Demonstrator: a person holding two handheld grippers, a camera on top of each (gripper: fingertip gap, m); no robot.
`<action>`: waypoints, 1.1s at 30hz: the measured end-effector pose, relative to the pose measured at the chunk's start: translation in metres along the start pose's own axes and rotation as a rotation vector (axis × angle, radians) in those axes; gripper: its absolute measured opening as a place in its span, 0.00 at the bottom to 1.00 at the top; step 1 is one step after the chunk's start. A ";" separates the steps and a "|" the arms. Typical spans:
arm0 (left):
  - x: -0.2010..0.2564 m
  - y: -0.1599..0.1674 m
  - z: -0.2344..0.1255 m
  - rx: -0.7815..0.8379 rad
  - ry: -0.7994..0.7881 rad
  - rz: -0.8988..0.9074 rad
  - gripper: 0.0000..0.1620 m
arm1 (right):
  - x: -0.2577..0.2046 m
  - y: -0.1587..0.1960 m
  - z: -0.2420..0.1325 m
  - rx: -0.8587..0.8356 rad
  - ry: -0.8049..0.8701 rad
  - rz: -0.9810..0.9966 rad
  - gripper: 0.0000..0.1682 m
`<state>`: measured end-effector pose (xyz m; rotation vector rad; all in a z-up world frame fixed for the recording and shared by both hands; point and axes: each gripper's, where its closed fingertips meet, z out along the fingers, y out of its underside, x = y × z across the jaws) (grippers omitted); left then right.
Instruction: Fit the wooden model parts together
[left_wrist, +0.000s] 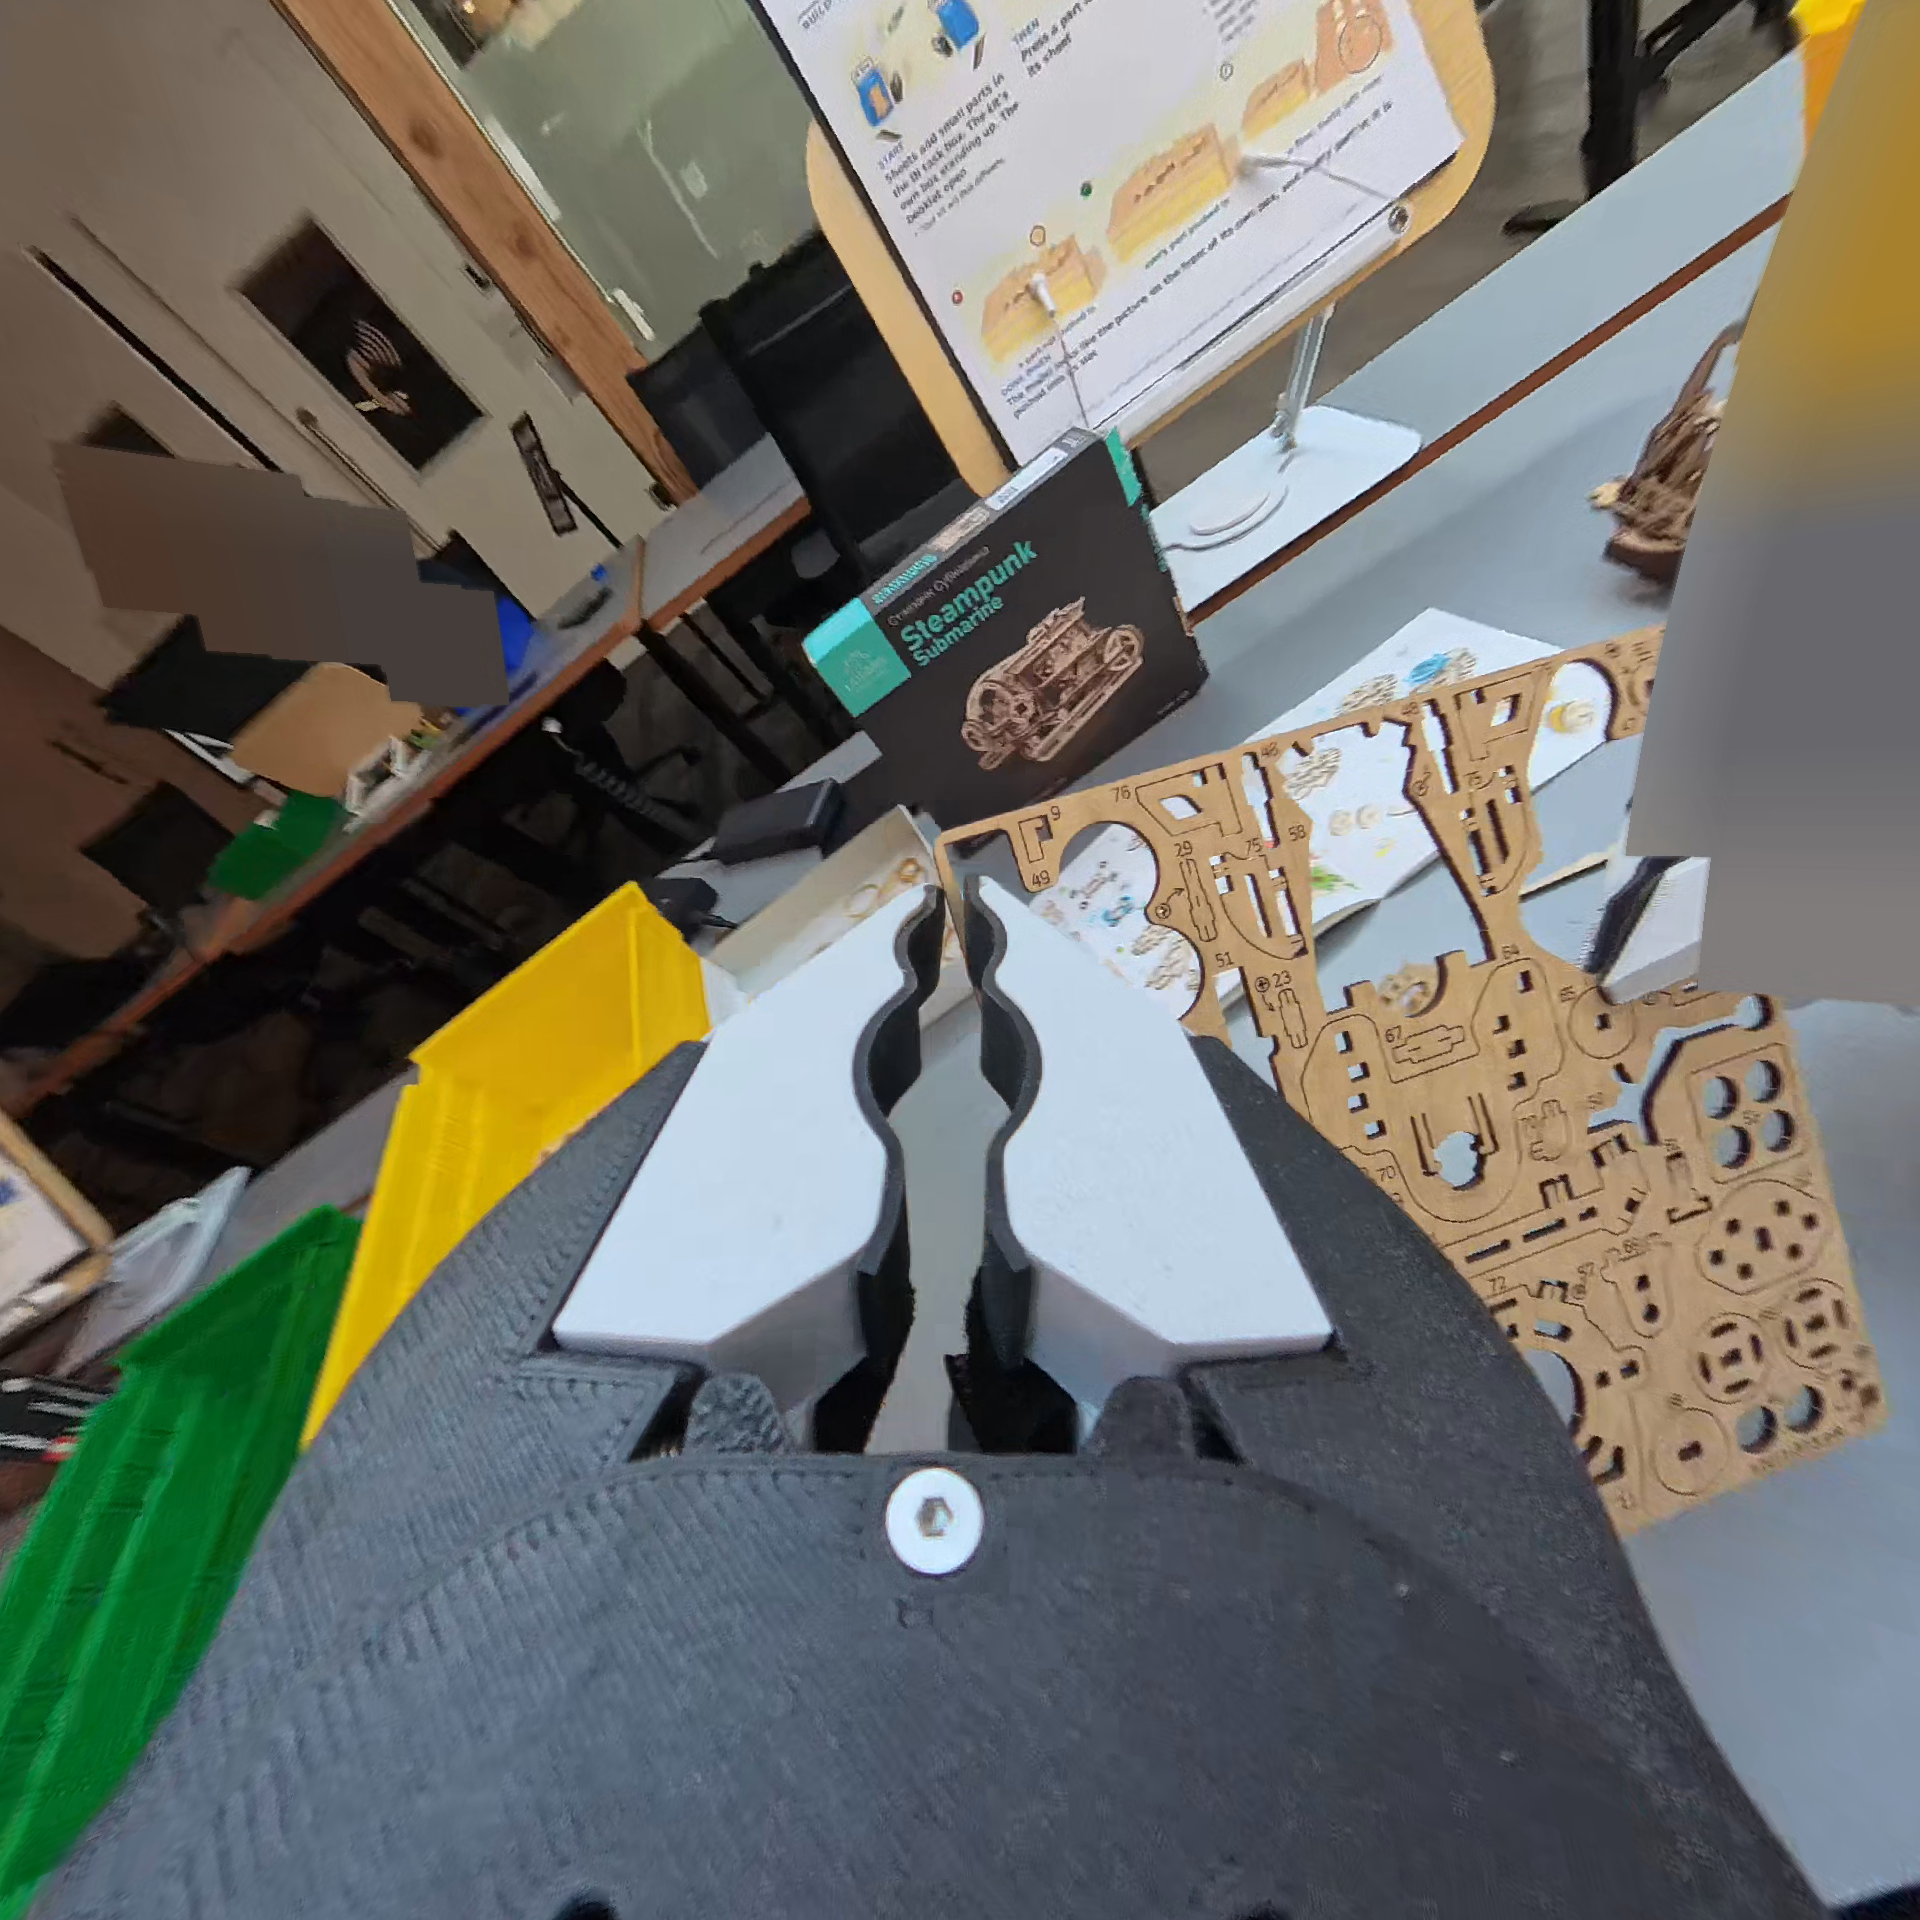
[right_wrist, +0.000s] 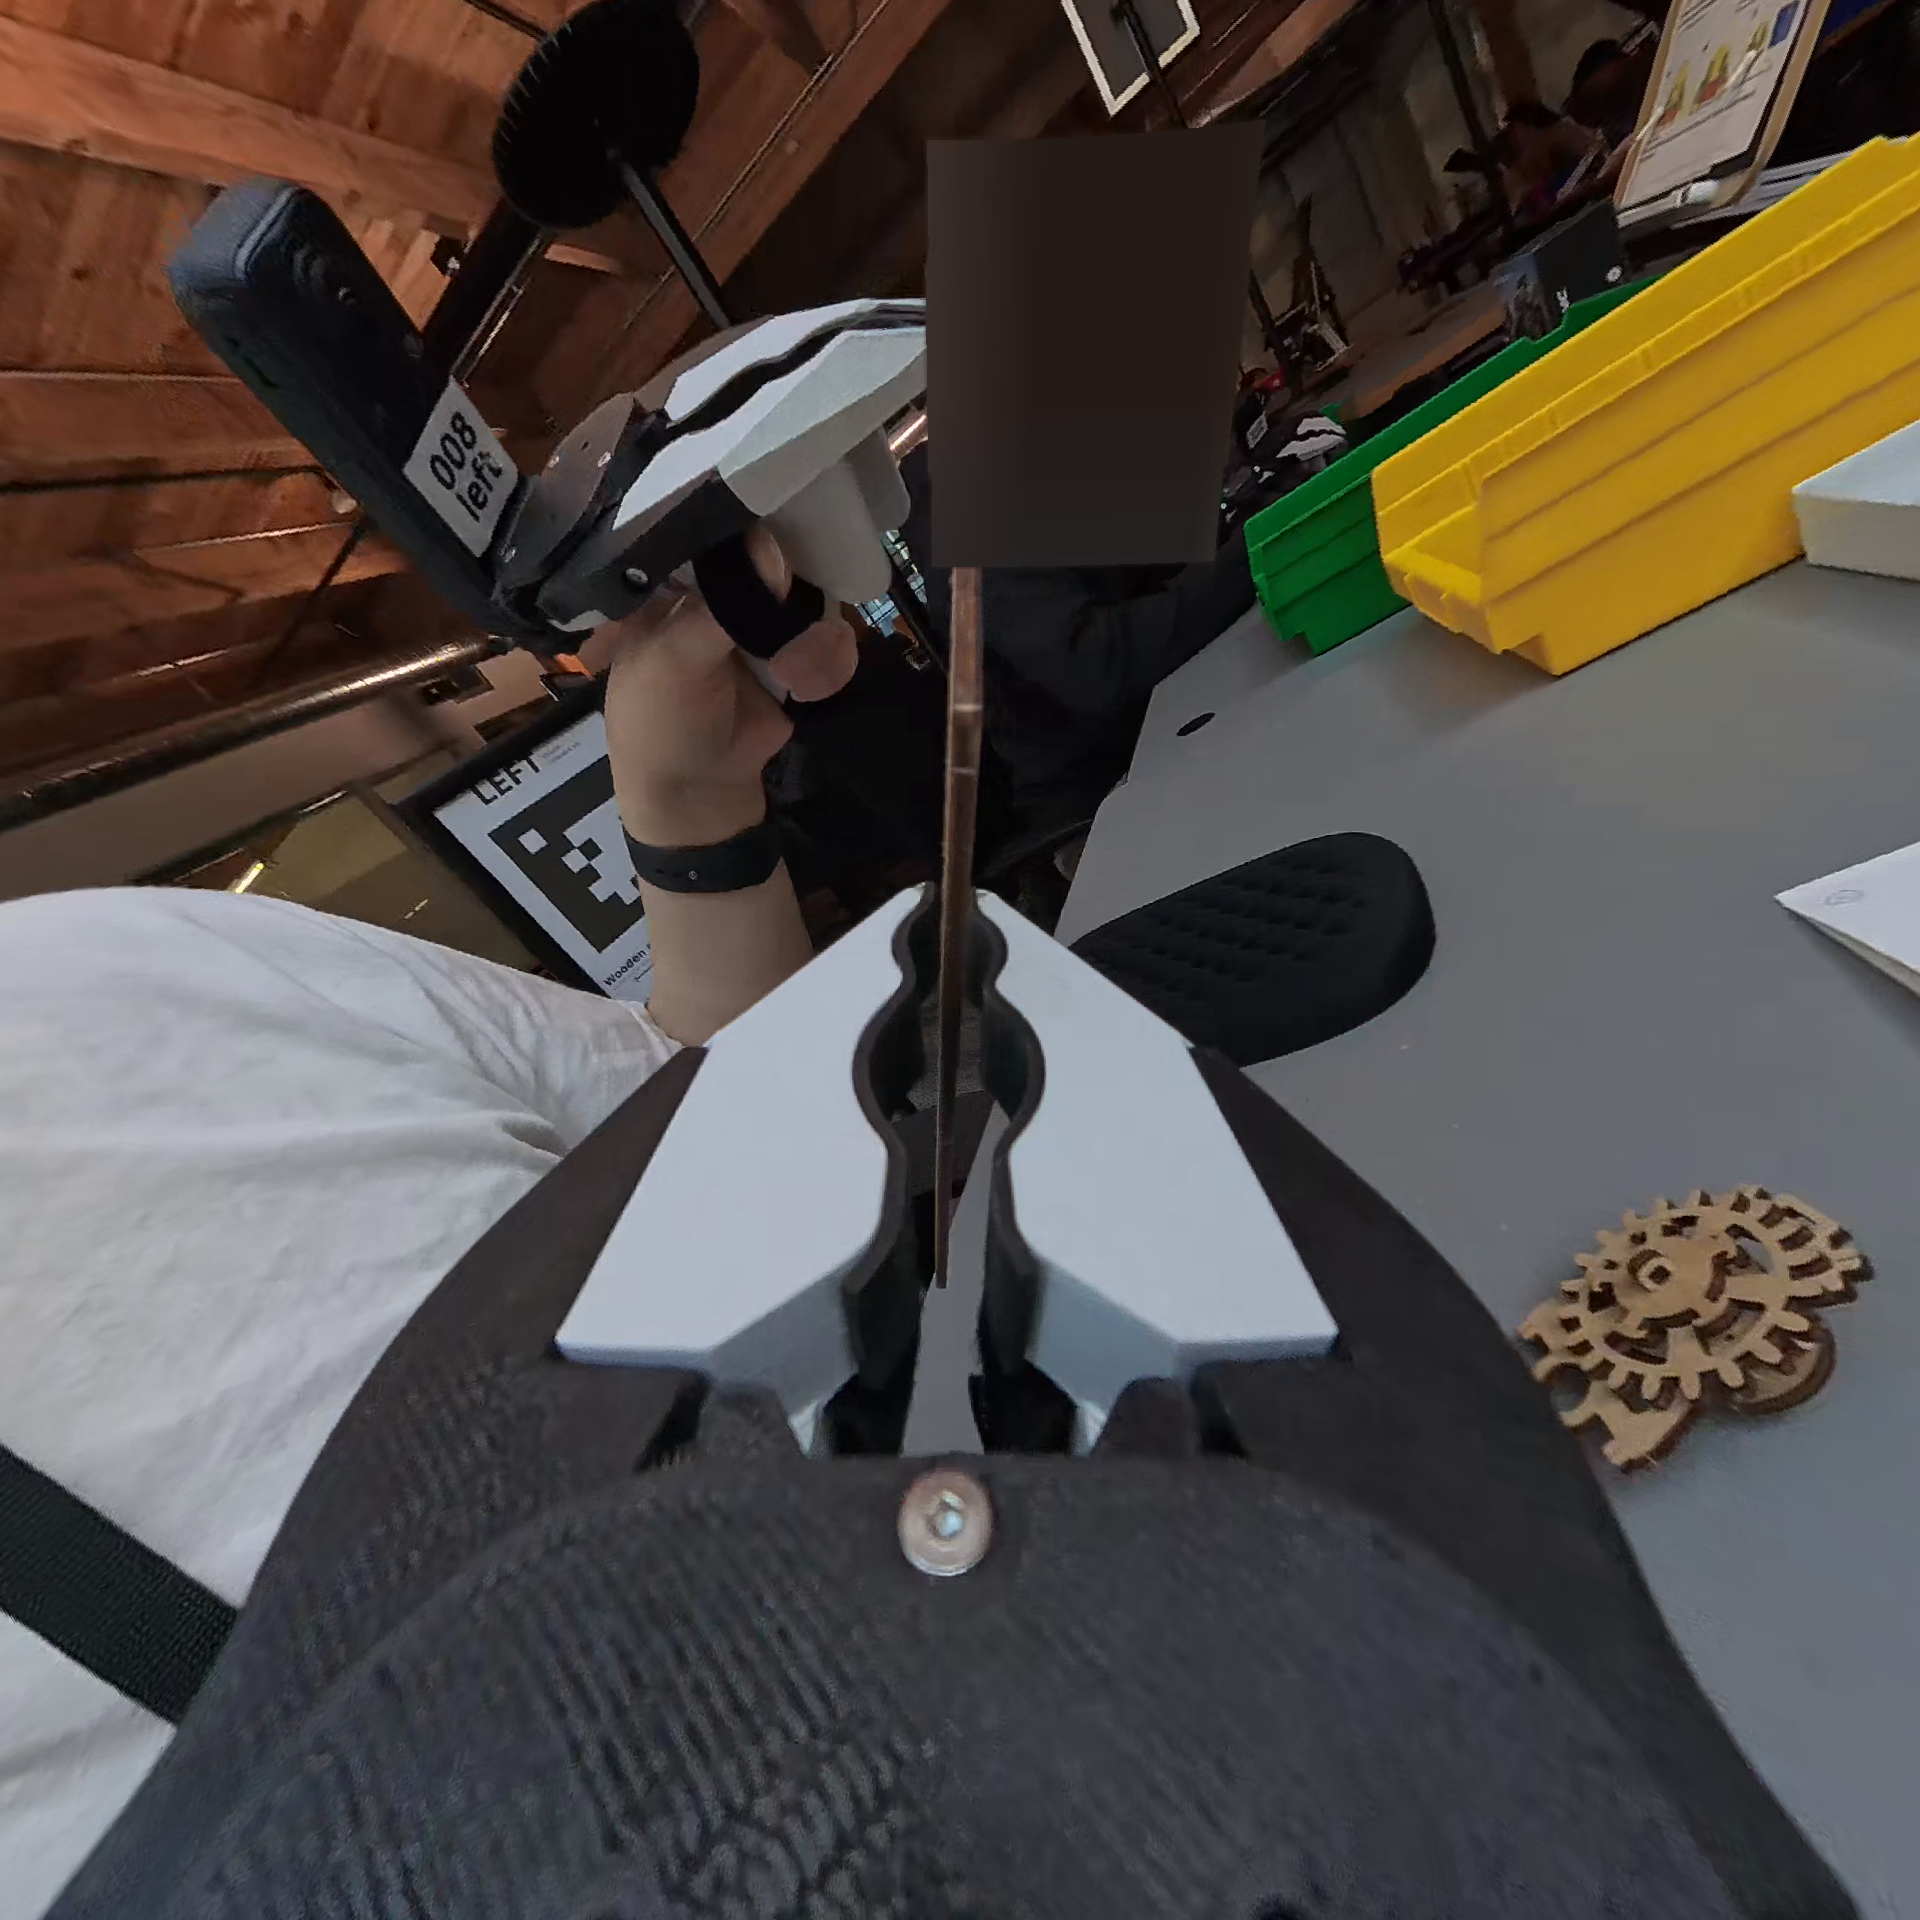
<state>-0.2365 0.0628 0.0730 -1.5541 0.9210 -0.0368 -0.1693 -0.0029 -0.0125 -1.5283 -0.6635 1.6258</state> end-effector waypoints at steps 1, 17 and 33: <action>0.000 0.001 -0.003 0.022 0.061 -0.084 0.03 | 0.001 0.002 -0.001 -0.003 -0.001 0.021 0.00; 0.096 0.029 0.016 0.056 1.086 -0.685 0.08 | 0.008 0.039 -0.055 -0.117 0.062 0.009 0.01; 0.105 0.026 0.058 0.222 1.247 -0.707 0.00 | 0.038 0.026 -0.085 -0.077 0.108 0.064 0.00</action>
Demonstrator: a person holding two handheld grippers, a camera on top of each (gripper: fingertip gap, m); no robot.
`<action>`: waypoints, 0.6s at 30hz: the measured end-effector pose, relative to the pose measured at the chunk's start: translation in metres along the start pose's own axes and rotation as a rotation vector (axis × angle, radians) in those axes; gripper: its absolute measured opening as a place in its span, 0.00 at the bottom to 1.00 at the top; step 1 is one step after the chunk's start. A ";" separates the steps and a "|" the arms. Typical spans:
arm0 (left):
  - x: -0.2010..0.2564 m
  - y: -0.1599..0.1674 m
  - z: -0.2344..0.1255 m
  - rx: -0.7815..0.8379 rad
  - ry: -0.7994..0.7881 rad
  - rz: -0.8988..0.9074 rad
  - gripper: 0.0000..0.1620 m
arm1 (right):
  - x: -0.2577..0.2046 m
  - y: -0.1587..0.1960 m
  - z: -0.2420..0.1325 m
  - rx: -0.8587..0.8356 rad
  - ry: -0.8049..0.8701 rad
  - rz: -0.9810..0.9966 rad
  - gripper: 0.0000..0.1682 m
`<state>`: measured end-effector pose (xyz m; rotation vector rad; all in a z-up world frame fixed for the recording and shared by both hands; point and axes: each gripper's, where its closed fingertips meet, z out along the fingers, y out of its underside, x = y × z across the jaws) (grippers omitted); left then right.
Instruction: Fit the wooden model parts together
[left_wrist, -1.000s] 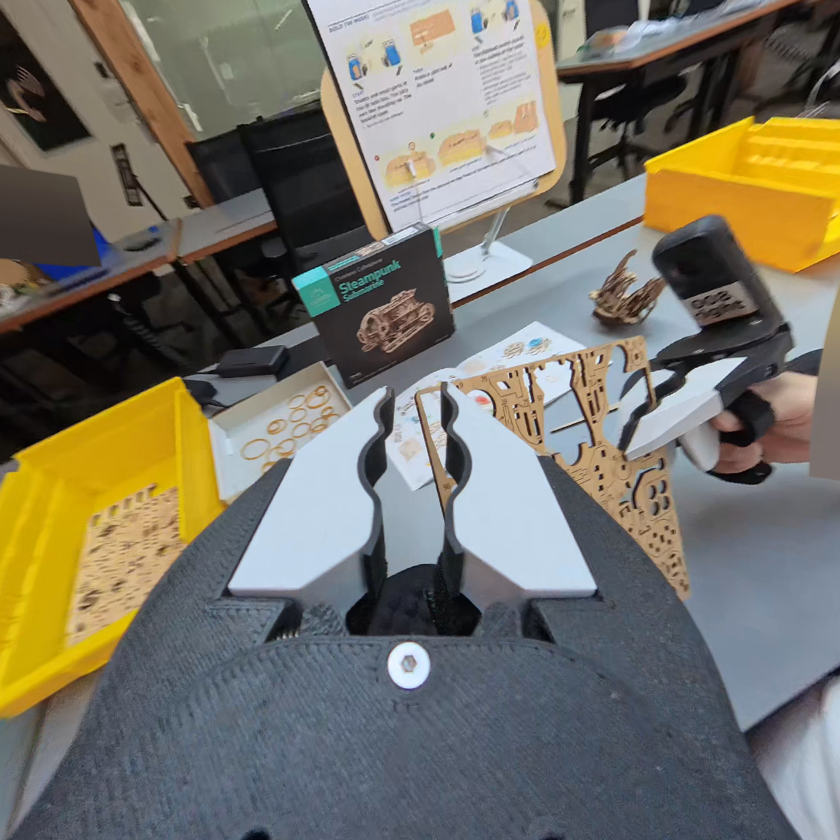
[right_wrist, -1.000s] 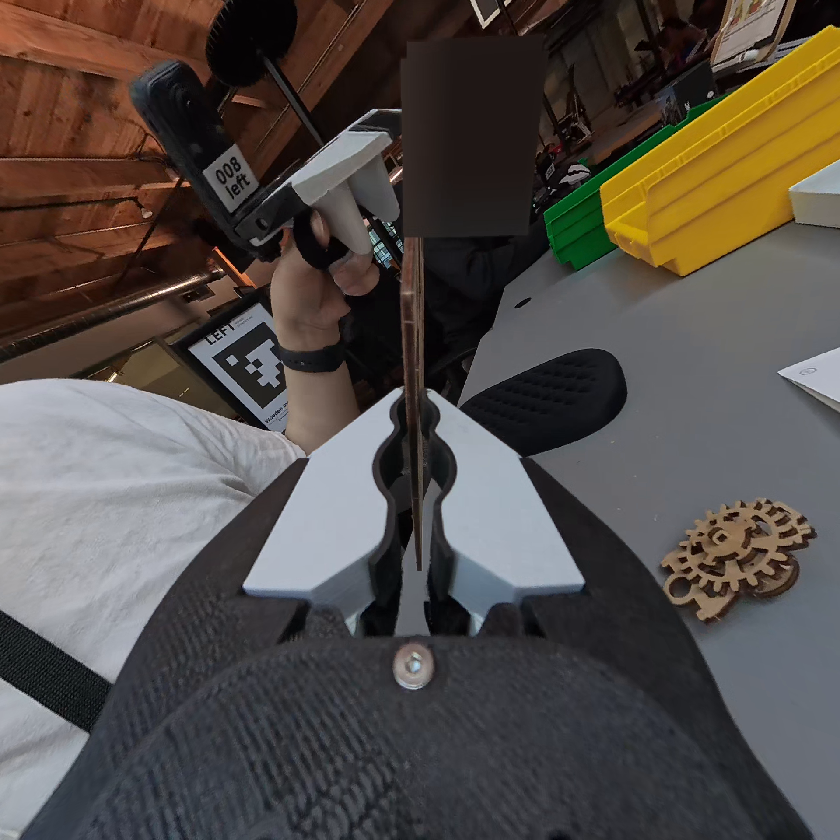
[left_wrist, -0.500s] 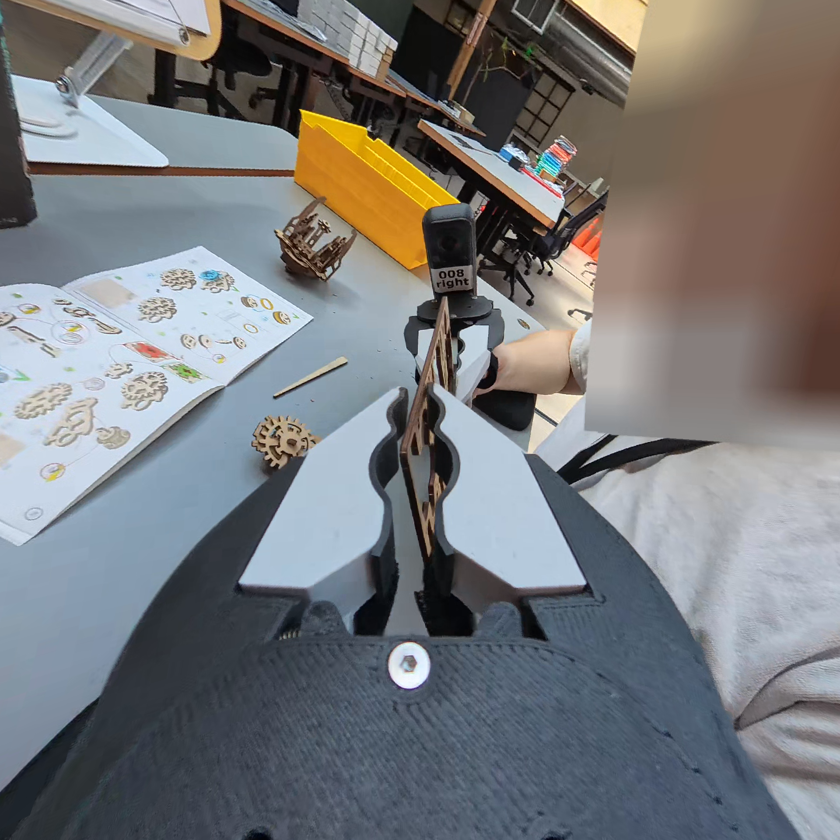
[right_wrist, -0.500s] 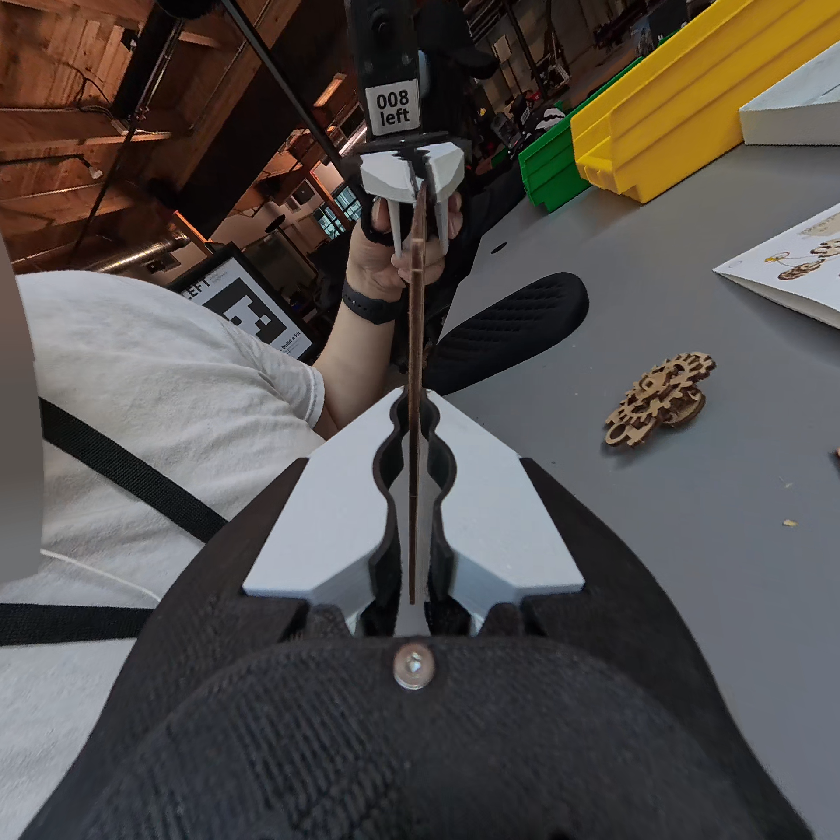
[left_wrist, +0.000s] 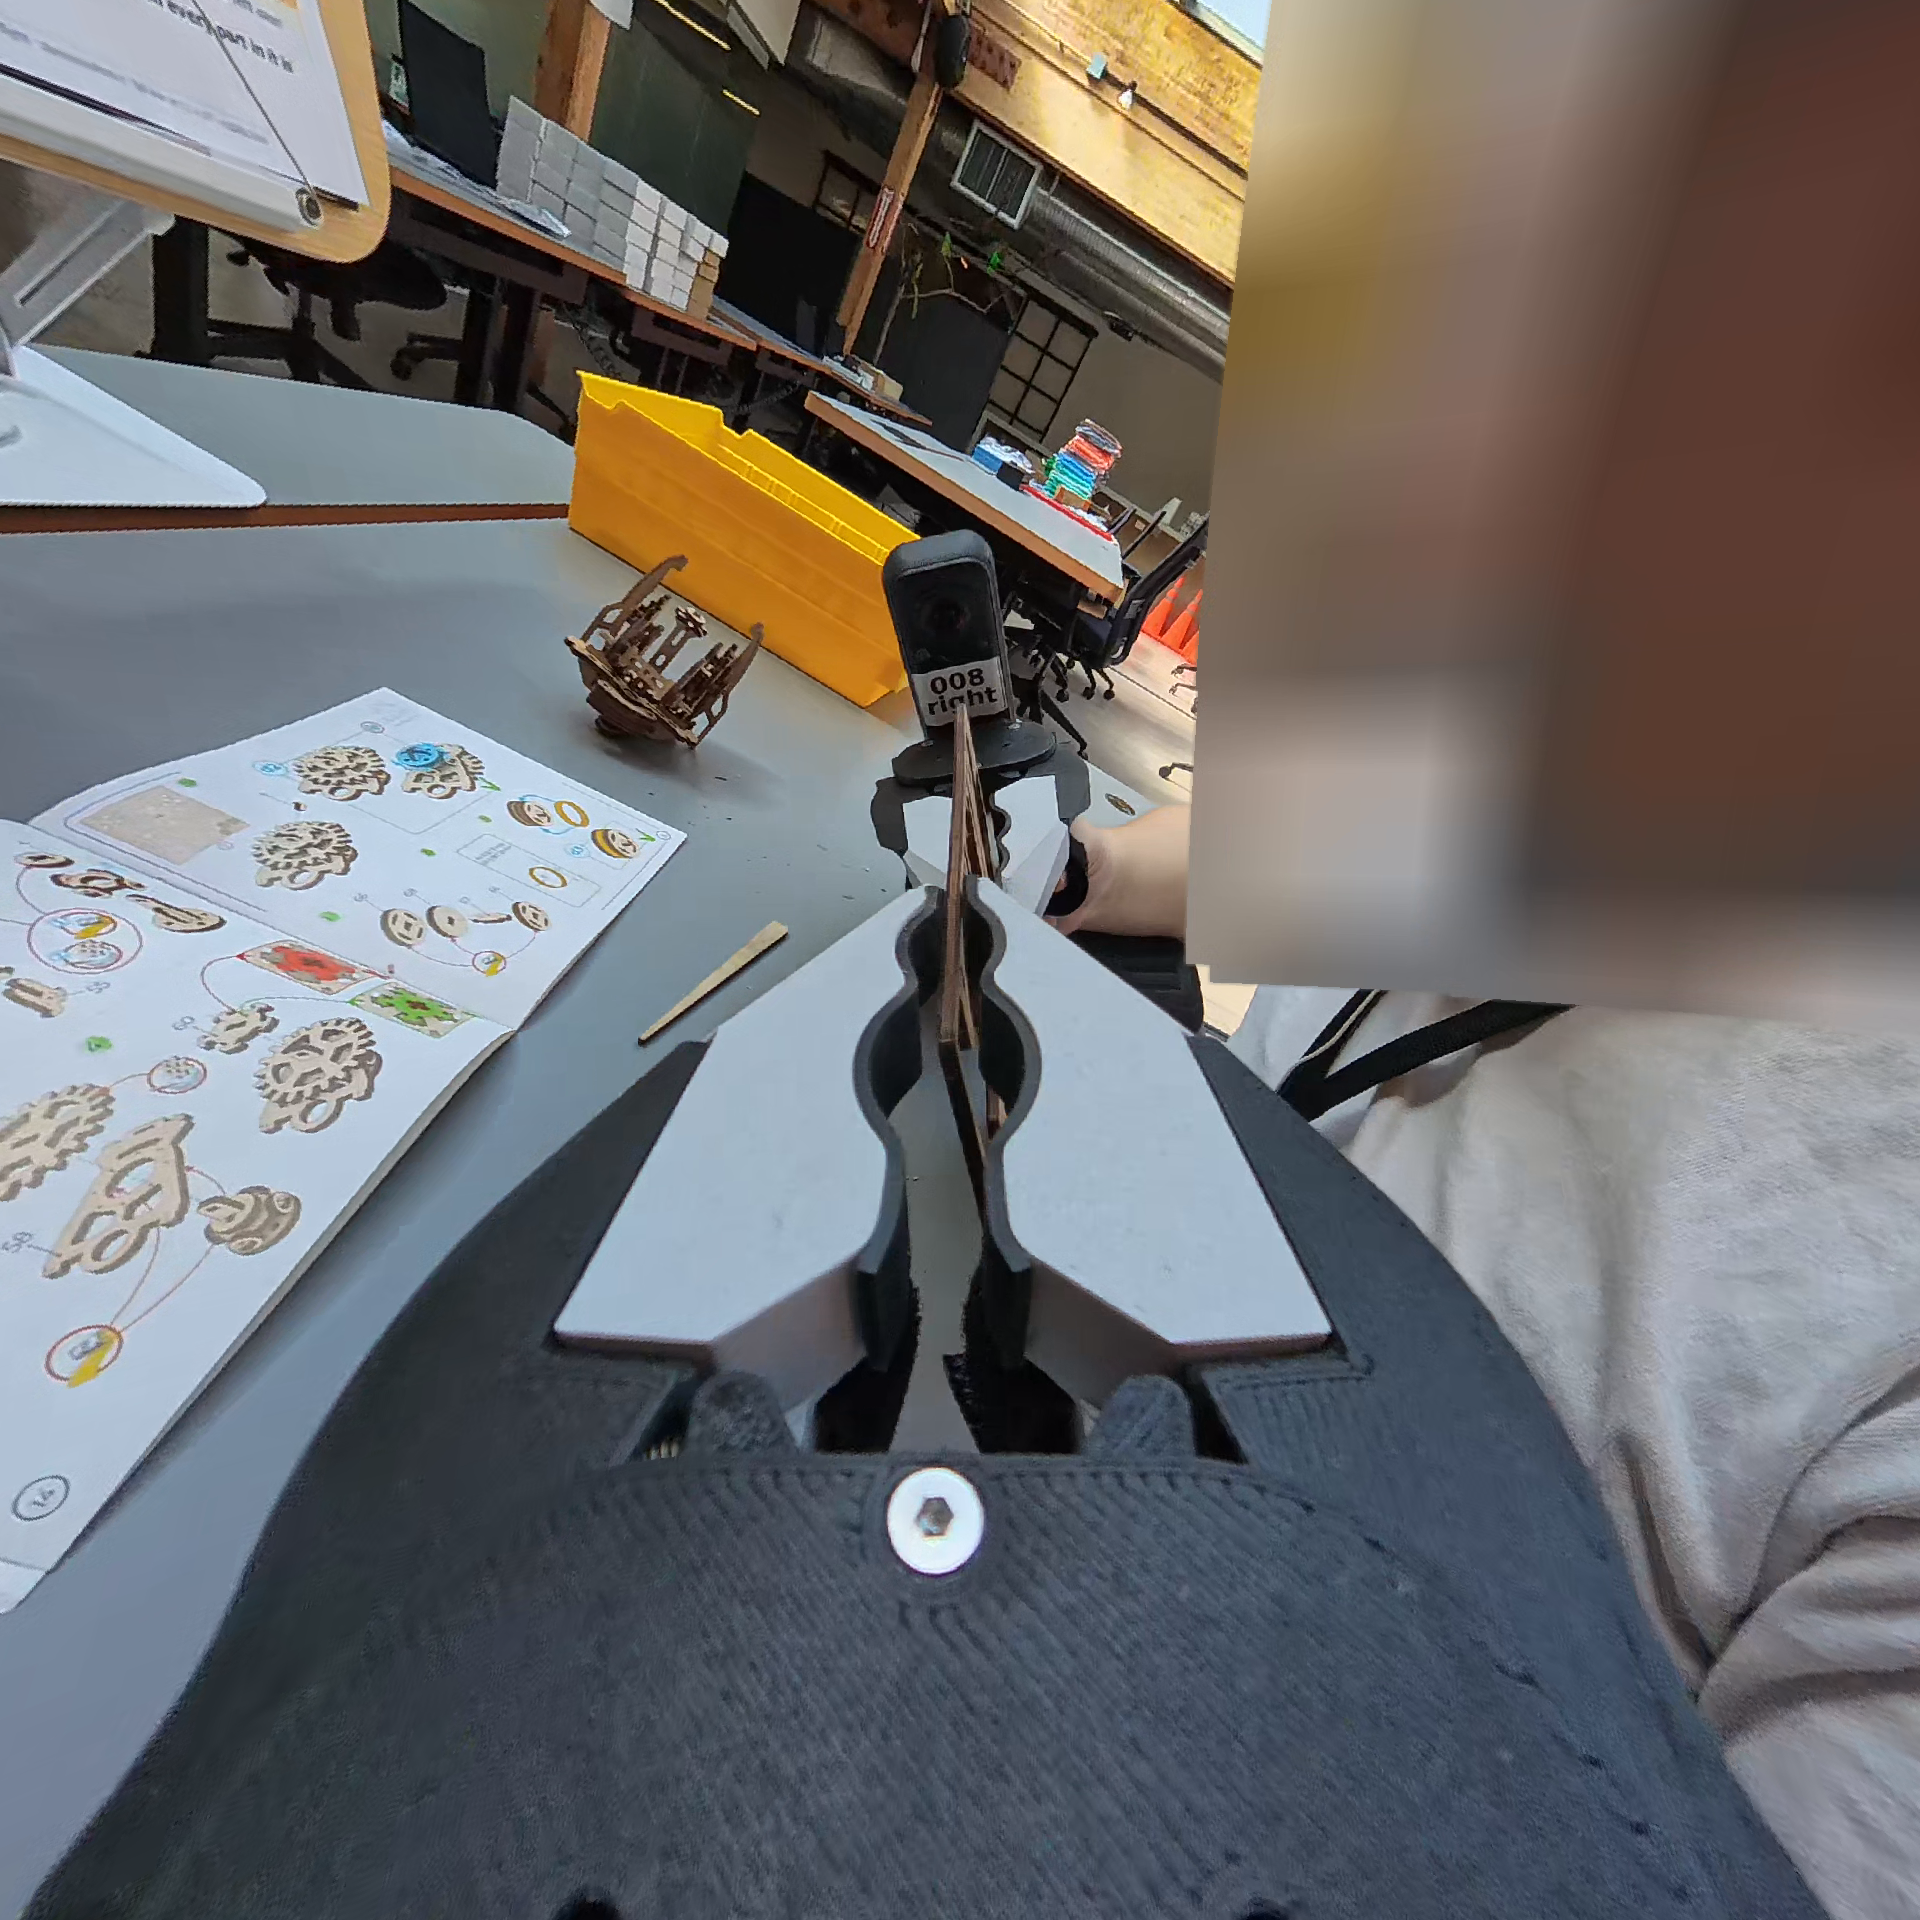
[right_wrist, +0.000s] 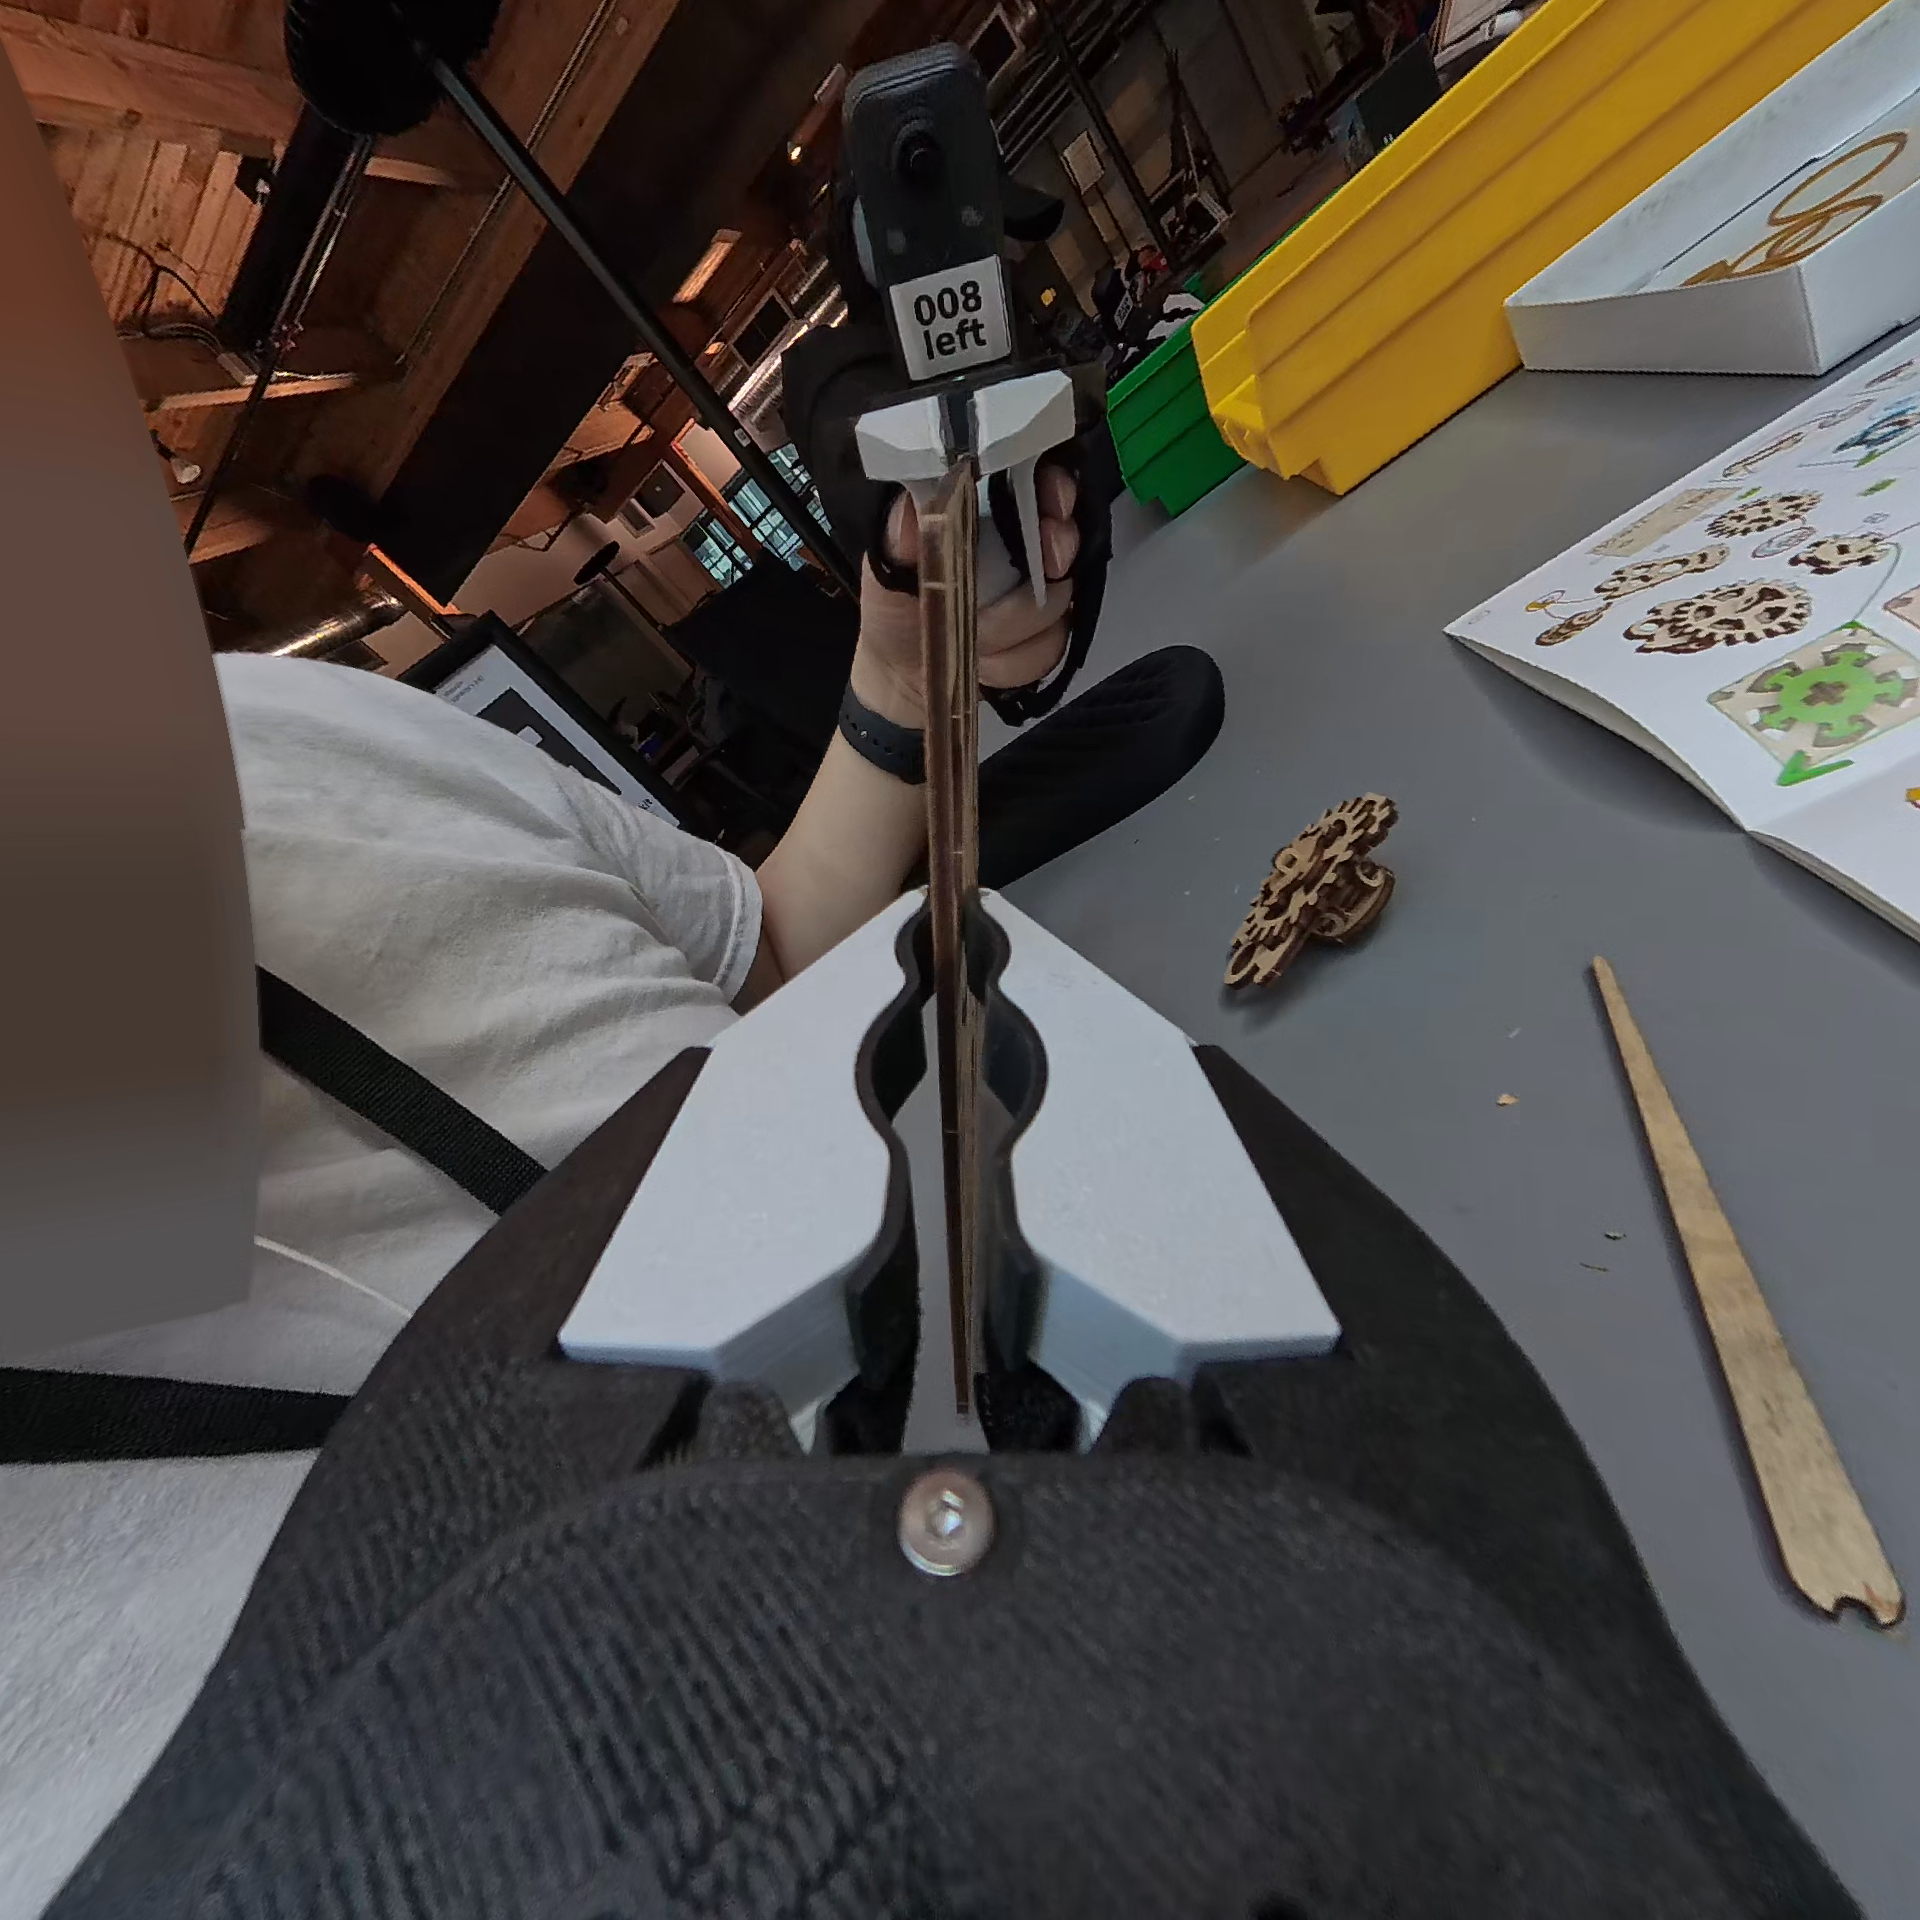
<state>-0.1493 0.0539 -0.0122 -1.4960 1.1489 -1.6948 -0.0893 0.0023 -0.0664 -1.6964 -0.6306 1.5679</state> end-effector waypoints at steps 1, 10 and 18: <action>0.003 0.001 -0.002 0.002 0.021 0.008 0.00 | 0.001 0.000 0.000 0.000 0.003 0.002 0.01; 0.002 0.008 -0.011 0.038 0.098 -0.043 0.05 | 0.003 0.001 0.000 -0.005 -0.005 0.014 0.00; -0.009 0.020 -0.007 -0.018 0.051 -0.043 0.12 | 0.003 0.002 0.000 -0.003 -0.006 0.020 0.01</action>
